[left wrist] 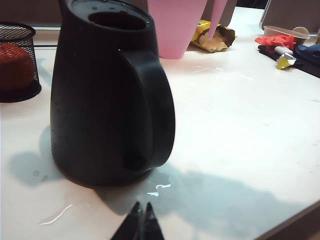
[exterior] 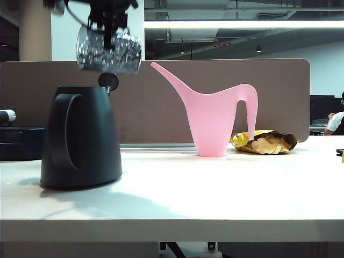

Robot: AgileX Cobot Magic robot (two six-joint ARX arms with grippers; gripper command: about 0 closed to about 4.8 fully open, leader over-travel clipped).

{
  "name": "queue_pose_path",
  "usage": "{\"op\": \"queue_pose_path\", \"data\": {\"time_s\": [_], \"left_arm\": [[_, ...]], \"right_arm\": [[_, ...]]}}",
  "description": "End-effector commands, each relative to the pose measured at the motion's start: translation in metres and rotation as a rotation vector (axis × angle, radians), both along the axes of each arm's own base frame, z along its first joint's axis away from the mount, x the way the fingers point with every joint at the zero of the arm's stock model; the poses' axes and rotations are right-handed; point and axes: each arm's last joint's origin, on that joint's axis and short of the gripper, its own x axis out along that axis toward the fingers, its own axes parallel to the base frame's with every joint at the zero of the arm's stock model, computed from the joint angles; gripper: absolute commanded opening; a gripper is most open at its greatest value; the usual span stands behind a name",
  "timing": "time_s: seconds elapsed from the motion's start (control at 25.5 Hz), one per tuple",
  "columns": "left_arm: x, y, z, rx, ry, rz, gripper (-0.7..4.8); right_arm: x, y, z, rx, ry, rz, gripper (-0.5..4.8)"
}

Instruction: Pour the water from the cup into the kettle.

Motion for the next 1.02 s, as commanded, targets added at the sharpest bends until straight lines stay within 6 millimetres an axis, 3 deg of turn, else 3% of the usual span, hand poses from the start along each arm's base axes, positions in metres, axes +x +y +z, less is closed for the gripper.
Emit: {"op": "queue_pose_path", "data": {"time_s": [0.04, 0.16, 0.47, 0.78, 0.86, 1.02], "left_arm": [[0.0, 0.0, 0.001, -0.002, 0.0, -0.004, -0.05], [0.0, 0.0, 0.001, -0.003, 0.001, -0.003, -0.05], [0.0, 0.0, 0.001, -0.003, 0.001, -0.003, -0.05], [0.0, 0.0, 0.001, -0.003, 0.001, -0.004, -0.05], [0.0, 0.0, 0.001, -0.003, 0.001, -0.004, -0.05], [0.0, 0.0, 0.001, -0.003, 0.001, -0.004, -0.05]], "right_arm": [[-0.002, -0.015, 0.026, 0.173, -0.014, -0.05, -0.07], [0.002, -0.042, 0.047, 0.333, 0.028, -0.106, -0.07], [0.012, -0.104, 0.078, 0.653, 0.131, -0.257, -0.07], [0.021, -0.169, 0.085, 0.879, 0.293, -0.436, -0.07], [0.026, -0.194, 0.086, 0.992, 0.373, -0.46, -0.07], [0.033, -0.211, 0.084, 1.056, 0.41, -0.491, -0.07]]}}
